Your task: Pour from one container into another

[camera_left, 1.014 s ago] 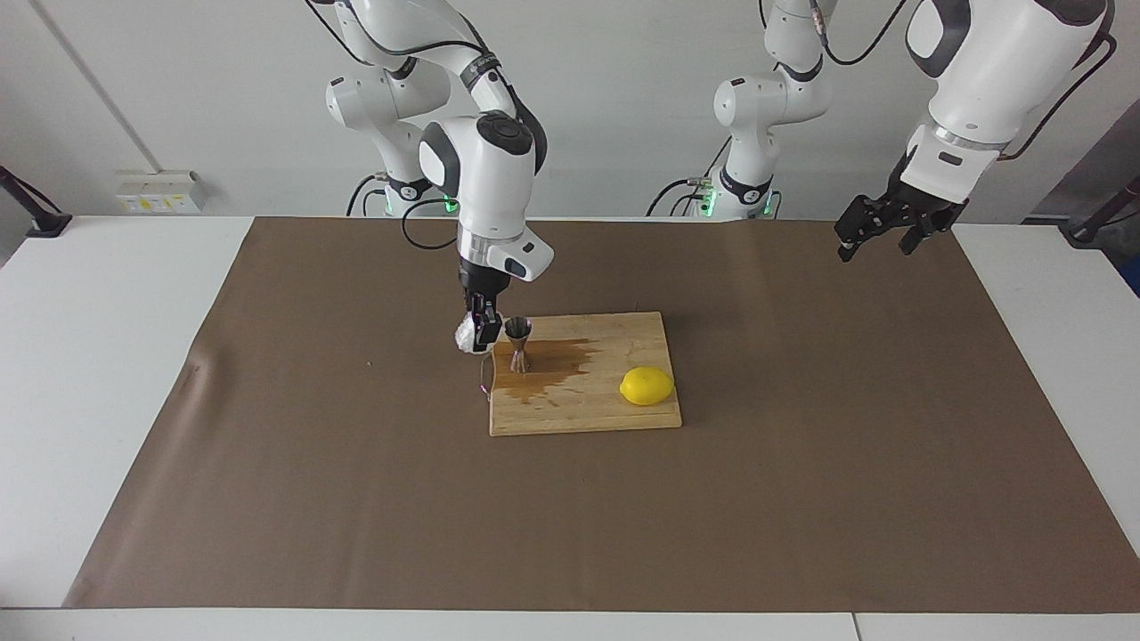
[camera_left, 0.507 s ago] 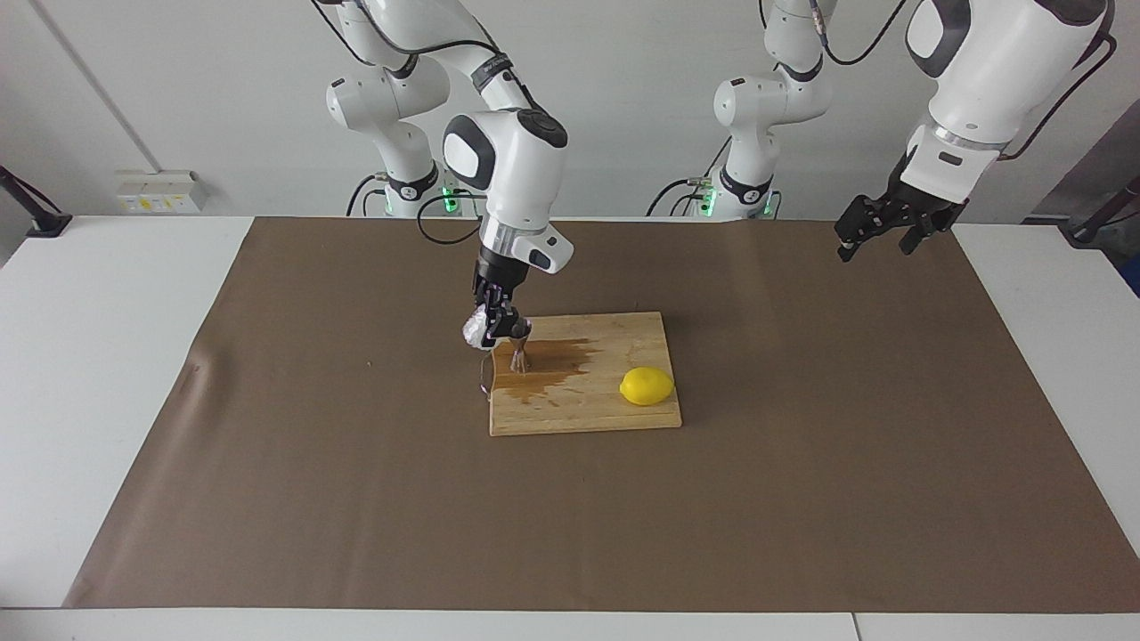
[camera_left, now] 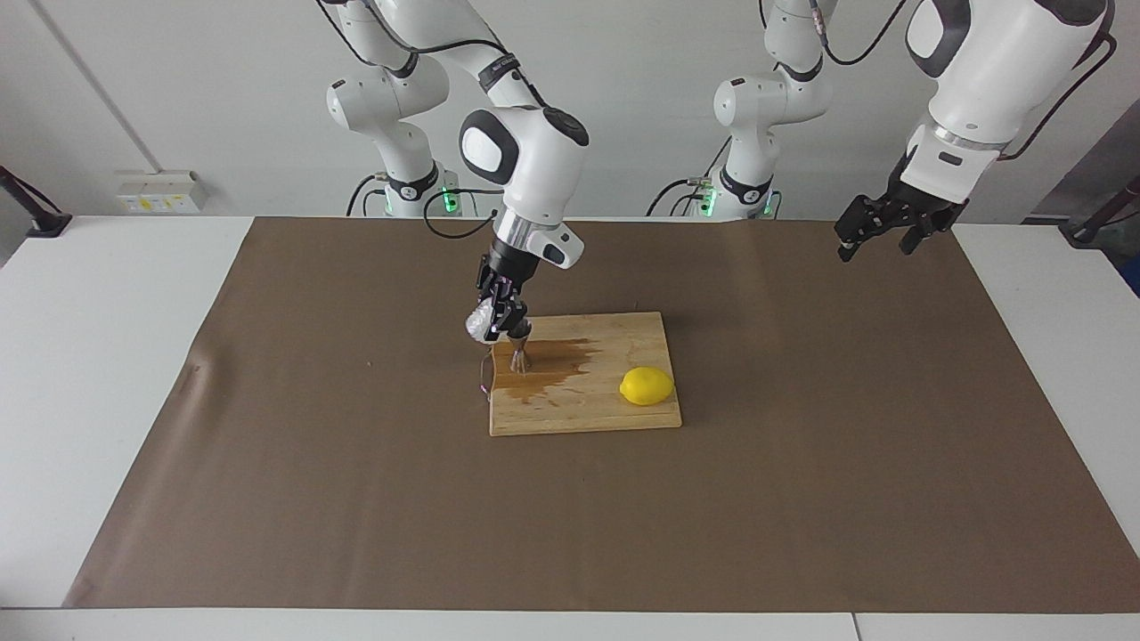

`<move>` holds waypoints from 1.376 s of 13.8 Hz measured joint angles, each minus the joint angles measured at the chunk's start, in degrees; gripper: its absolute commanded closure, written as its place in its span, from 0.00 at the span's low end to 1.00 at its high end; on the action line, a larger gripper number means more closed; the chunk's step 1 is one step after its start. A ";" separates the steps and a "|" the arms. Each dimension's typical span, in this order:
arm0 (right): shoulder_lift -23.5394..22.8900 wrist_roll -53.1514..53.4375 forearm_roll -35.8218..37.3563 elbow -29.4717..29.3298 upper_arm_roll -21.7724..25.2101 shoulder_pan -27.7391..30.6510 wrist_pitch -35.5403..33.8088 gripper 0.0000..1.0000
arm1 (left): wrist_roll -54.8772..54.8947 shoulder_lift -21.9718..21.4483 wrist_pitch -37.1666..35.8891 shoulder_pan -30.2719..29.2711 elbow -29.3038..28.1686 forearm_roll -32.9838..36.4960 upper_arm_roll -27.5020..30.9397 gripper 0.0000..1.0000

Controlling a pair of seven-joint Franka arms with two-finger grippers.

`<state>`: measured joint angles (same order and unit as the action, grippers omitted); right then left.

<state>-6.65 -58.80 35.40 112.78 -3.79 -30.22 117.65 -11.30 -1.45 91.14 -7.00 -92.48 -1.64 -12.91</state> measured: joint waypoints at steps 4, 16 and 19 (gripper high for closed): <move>0.00 0.55 2.07 0.68 0.11 -0.20 -0.03 1.00 | 0.00 0.00 0.00 0.00 0.00 0.00 0.00 0.00; 0.16 4.14 2.74 0.23 0.18 -0.65 -1.49 1.00 | 0.00 0.00 0.00 0.00 0.00 0.00 0.00 0.00; 0.16 4.21 -1.90 -0.43 0.56 0.07 -1.62 1.00 | 0.00 0.00 0.00 0.00 0.00 0.00 0.00 0.00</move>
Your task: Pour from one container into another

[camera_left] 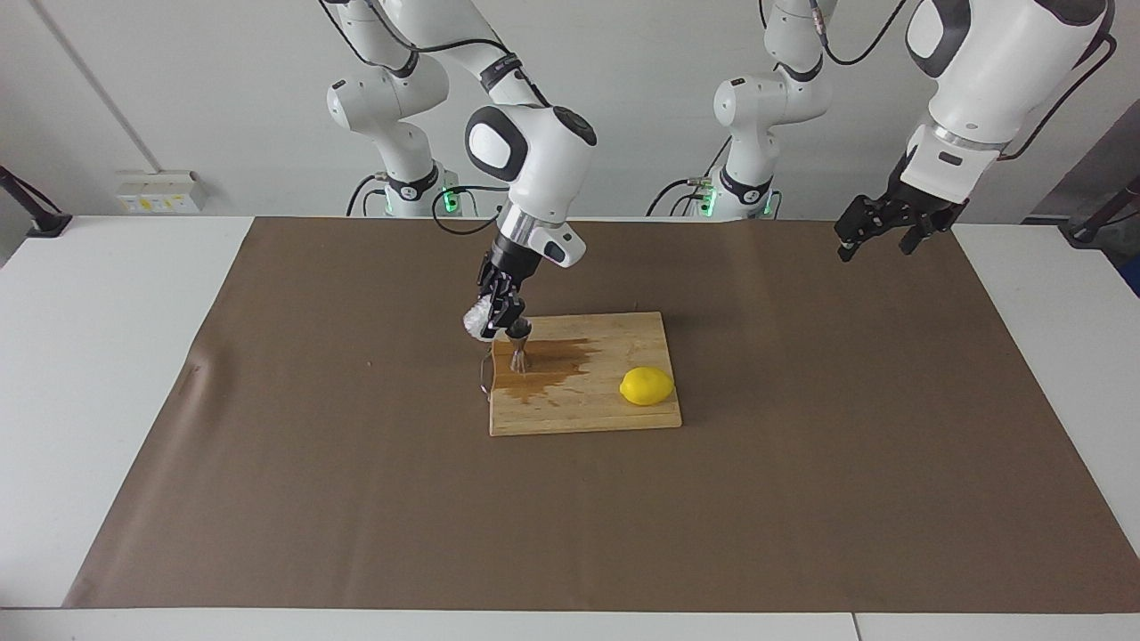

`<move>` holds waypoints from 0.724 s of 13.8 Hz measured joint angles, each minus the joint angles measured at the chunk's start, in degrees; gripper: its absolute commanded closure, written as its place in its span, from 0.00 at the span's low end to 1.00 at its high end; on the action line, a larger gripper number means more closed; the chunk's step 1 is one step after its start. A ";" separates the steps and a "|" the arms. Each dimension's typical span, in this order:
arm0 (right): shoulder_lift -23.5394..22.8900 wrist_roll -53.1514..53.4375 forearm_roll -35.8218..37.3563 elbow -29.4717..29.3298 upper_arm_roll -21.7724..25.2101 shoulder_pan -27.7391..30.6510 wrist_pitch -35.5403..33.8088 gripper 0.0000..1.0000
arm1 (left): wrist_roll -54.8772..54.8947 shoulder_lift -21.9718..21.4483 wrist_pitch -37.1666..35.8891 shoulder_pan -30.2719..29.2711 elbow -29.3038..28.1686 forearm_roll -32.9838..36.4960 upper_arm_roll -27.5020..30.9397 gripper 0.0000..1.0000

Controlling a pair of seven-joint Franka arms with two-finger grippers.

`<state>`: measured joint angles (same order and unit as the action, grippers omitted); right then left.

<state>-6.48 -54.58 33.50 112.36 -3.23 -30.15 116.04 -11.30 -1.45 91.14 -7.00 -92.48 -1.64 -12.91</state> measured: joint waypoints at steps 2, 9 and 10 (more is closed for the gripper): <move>0.02 -0.01 -3.10 -0.66 0.12 0.75 -0.47 1.00 | 0.00 0.00 0.00 0.00 0.00 0.00 0.00 0.00; 0.41 -9.08 -14.44 -1.34 0.23 7.31 -1.60 1.00 | 0.00 0.00 0.00 0.00 0.00 0.00 0.00 0.00; 0.40 -11.48 -16.78 -1.34 0.26 9.13 -1.60 1.00 | 0.00 0.00 0.00 0.00 0.00 0.00 0.00 0.00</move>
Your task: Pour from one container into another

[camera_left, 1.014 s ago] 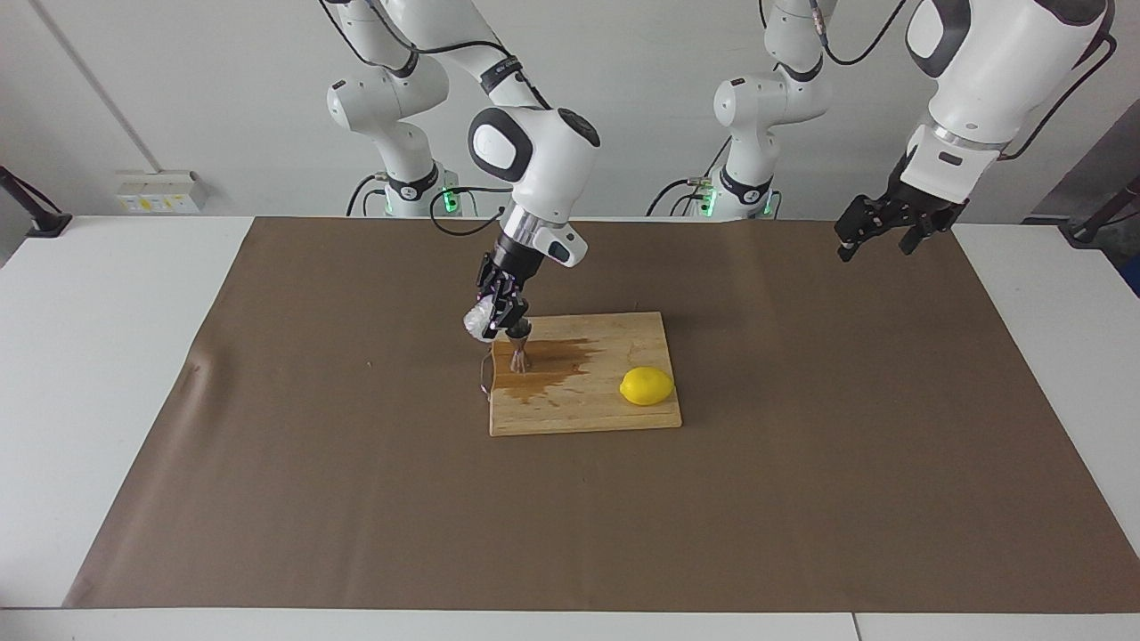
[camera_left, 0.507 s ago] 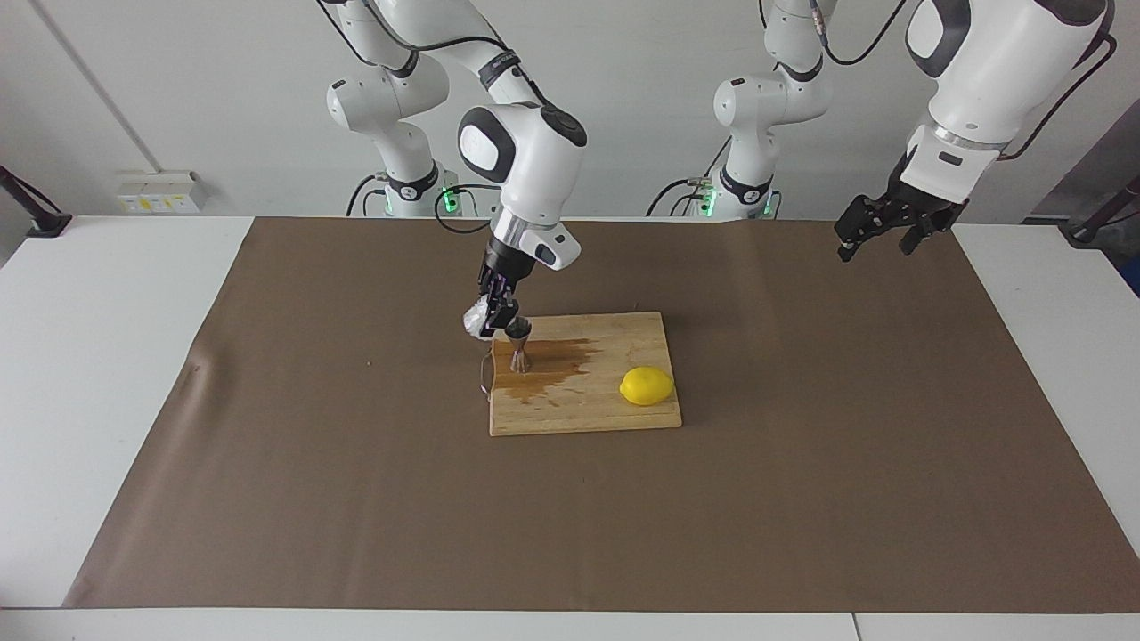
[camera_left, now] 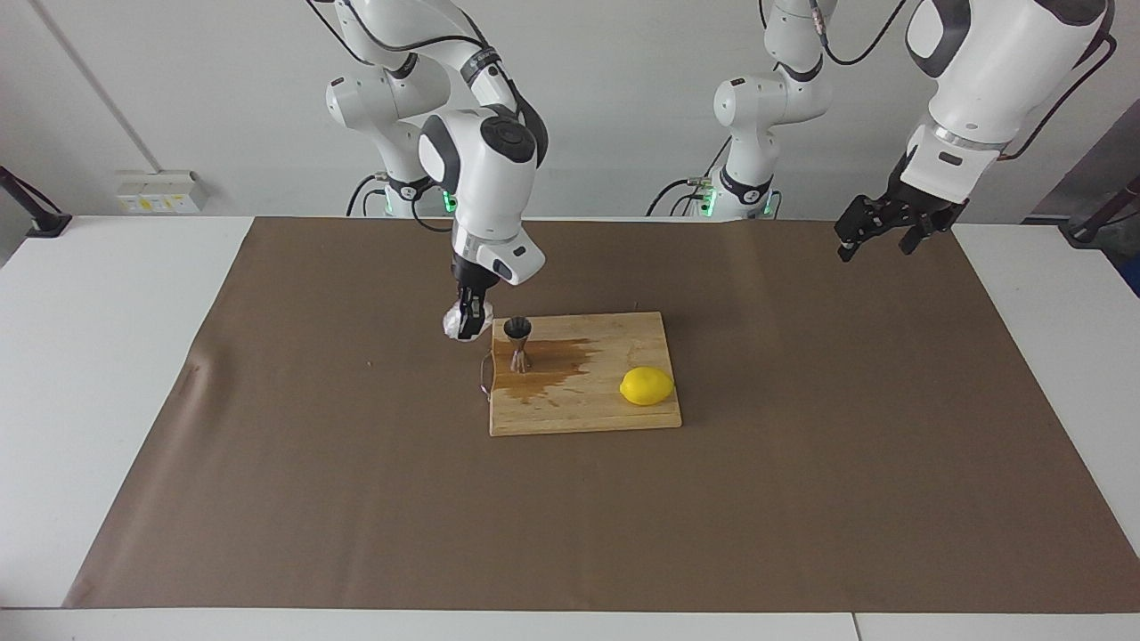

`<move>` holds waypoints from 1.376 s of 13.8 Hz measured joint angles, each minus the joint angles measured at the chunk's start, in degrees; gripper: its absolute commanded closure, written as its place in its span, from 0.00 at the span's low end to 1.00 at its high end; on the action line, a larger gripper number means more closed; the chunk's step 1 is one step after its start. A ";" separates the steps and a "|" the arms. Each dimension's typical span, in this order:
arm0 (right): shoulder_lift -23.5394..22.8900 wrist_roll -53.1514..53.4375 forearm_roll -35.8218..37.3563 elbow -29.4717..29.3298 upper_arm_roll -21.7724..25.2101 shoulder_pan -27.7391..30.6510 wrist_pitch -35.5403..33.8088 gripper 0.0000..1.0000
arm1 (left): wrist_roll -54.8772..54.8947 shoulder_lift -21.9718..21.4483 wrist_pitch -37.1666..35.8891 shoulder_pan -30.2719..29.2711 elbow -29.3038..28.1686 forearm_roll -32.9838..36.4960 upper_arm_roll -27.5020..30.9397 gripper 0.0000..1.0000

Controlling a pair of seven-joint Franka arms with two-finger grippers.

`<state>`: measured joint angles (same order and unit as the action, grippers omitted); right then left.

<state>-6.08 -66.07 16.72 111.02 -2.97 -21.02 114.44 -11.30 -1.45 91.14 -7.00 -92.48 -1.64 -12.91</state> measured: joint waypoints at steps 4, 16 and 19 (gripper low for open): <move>-0.16 -10.92 -11.52 0.33 0.22 8.26 0.00 1.00 | 0.00 0.00 0.00 0.00 0.00 0.00 0.00 0.00; -0.87 -42.57 -30.78 10.76 0.47 28.95 7.50 1.00 | 0.00 0.00 0.00 0.00 0.00 0.00 0.00 0.00; -2.46 -43.71 -33.41 12.40 0.42 29.21 10.81 1.00 | 0.00 0.00 0.00 0.00 0.00 0.00 0.00 0.00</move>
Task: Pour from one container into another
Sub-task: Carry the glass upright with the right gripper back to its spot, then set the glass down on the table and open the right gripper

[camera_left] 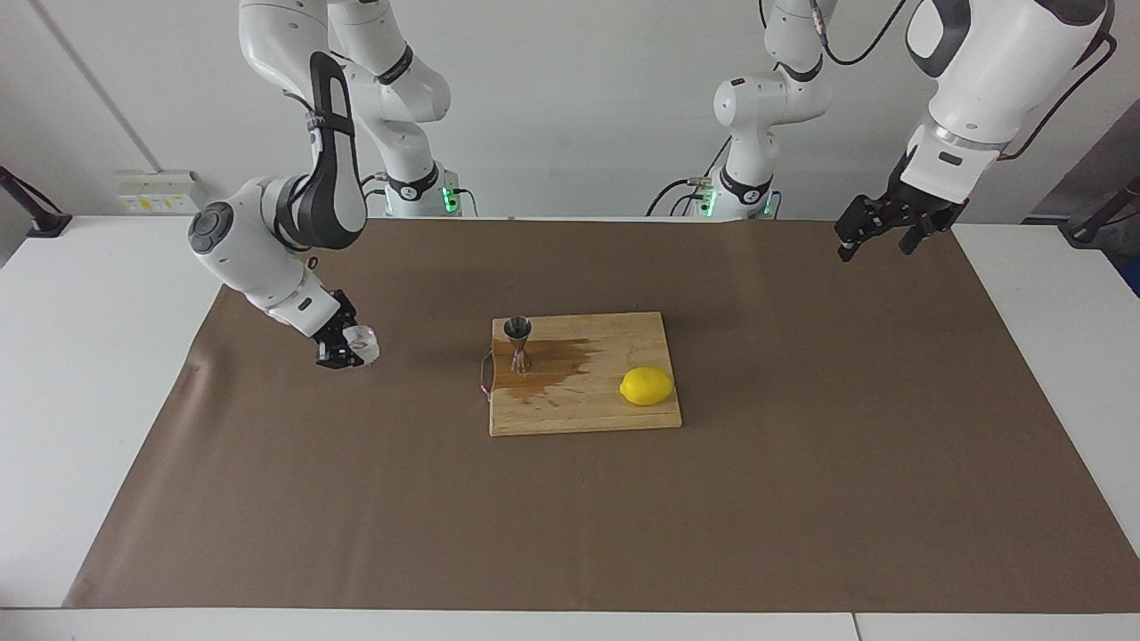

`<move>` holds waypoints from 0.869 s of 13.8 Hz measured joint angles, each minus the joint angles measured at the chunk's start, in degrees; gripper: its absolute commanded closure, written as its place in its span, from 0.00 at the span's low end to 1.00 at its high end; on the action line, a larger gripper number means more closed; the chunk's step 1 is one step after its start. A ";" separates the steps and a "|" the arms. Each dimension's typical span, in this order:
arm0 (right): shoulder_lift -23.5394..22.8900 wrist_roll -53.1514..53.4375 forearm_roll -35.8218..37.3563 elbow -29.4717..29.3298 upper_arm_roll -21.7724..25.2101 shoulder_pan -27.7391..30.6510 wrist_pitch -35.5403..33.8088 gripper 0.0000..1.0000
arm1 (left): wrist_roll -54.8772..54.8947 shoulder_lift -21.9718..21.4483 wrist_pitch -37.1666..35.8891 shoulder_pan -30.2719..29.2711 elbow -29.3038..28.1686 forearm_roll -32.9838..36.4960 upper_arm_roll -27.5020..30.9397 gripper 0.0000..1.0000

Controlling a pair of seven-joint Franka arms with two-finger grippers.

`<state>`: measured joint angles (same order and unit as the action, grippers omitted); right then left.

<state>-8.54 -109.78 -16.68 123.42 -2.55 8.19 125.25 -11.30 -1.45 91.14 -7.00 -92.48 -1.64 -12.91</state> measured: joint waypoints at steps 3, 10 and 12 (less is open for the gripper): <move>-0.89 -0.99 -1.92 1.43 -0.07 0.00 2.83 1.00 | 0.00 0.00 0.00 0.00 0.00 0.00 0.00 0.00; -1.20 -1.15 -3.51 2.05 -0.16 -0.01 3.55 0.00 | 0.00 0.00 0.00 0.00 0.00 0.00 0.00 0.00; -1.19 -1.16 -3.71 2.05 -0.19 -0.01 3.55 0.00 | 0.00 0.00 0.00 0.00 0.00 0.00 0.00 0.00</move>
<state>-9.73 -110.94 -20.39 125.46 -2.74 8.18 128.80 -11.30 -1.46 91.14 -7.00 -92.48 -1.64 -12.91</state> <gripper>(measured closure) 0.132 0.000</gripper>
